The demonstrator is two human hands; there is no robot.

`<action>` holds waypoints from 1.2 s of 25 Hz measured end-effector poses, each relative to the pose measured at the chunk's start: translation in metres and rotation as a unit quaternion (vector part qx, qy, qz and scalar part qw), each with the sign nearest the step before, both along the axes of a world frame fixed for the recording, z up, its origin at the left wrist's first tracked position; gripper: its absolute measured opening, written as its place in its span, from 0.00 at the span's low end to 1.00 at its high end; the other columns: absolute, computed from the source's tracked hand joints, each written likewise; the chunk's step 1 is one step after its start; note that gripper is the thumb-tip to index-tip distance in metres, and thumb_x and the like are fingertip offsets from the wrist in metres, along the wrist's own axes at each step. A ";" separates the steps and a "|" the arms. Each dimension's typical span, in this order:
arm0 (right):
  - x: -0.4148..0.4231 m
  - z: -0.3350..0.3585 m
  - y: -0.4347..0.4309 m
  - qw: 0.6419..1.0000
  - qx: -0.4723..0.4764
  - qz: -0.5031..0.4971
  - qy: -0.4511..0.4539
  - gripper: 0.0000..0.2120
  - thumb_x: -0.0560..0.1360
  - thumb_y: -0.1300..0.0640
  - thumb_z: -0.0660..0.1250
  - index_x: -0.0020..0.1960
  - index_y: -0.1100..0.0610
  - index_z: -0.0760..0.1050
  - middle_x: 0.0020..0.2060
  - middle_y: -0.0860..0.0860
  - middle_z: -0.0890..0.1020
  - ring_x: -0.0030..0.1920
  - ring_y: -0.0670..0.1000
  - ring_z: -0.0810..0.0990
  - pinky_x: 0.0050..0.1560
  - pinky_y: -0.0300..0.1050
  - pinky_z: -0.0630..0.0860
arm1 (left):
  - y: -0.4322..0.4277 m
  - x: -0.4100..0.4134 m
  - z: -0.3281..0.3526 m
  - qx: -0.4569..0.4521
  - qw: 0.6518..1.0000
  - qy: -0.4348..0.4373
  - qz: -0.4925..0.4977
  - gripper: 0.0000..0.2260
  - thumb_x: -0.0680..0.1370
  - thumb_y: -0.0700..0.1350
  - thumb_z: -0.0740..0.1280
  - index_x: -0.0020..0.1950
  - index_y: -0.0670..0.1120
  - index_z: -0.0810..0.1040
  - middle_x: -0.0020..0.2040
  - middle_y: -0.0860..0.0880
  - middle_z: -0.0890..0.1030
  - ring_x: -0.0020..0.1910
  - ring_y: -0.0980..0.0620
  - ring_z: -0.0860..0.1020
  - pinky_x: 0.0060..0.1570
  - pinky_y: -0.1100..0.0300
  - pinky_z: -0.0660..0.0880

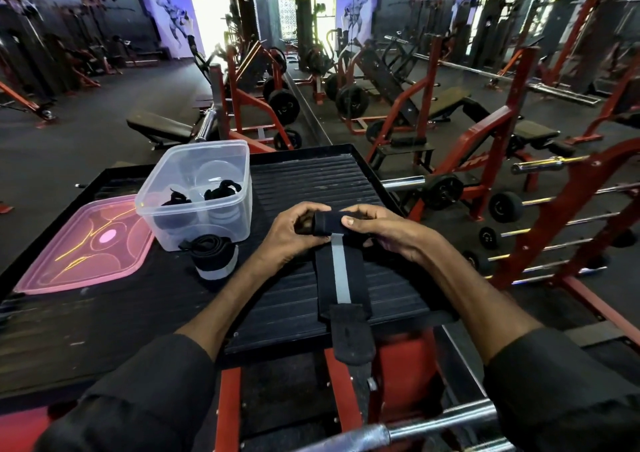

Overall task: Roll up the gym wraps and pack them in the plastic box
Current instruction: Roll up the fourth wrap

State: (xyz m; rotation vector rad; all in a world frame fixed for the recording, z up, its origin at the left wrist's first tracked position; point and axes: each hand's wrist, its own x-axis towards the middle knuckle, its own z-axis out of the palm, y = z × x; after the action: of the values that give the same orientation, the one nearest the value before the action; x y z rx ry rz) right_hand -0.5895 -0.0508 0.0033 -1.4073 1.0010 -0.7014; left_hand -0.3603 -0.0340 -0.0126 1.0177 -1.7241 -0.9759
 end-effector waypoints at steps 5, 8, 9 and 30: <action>0.004 -0.002 0.001 0.997 -0.042 -0.030 -0.049 0.21 0.71 0.62 0.78 0.62 0.56 0.79 0.51 0.54 0.84 0.51 0.50 0.82 0.48 0.43 0.77 | 0.001 0.006 0.001 0.215 0.973 0.031 -0.082 0.22 0.76 0.40 0.74 0.67 0.55 0.75 0.63 0.55 0.82 0.65 0.56 0.79 0.63 0.54 0.78; 0.008 0.000 0.005 0.994 -0.066 -0.035 -0.080 0.22 0.68 0.73 0.75 0.59 0.59 0.79 0.50 0.56 0.82 0.52 0.52 0.80 0.51 0.43 0.79 | -0.001 0.006 0.000 0.225 0.970 0.039 -0.081 0.20 0.77 0.41 0.74 0.66 0.55 0.76 0.59 0.55 0.83 0.63 0.55 0.80 0.62 0.55 0.78; 0.009 0.000 0.005 0.994 -0.075 -0.036 -0.077 0.23 0.66 0.76 0.75 0.57 0.58 0.80 0.50 0.56 0.82 0.52 0.52 0.80 0.52 0.43 0.79 | 0.000 0.005 0.000 0.219 0.972 0.039 -0.075 0.20 0.76 0.41 0.74 0.66 0.54 0.77 0.59 0.55 0.83 0.61 0.55 0.81 0.60 0.55 0.79; 0.003 0.004 0.014 0.991 -0.121 -0.047 -0.017 0.27 0.65 0.73 0.78 0.61 0.59 0.79 0.52 0.49 0.84 0.52 0.44 0.83 0.51 0.40 0.81 | 0.000 0.009 -0.001 0.227 0.966 0.056 -0.110 0.22 0.75 0.43 0.75 0.67 0.53 0.75 0.63 0.55 0.82 0.67 0.55 0.78 0.65 0.57 0.76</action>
State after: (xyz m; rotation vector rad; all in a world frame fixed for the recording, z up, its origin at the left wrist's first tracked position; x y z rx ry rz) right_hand -0.5861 -0.0365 0.0075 -1.5589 0.9854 -0.9370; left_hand -0.3515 -0.0340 -0.0139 1.0409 -1.5746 -1.5943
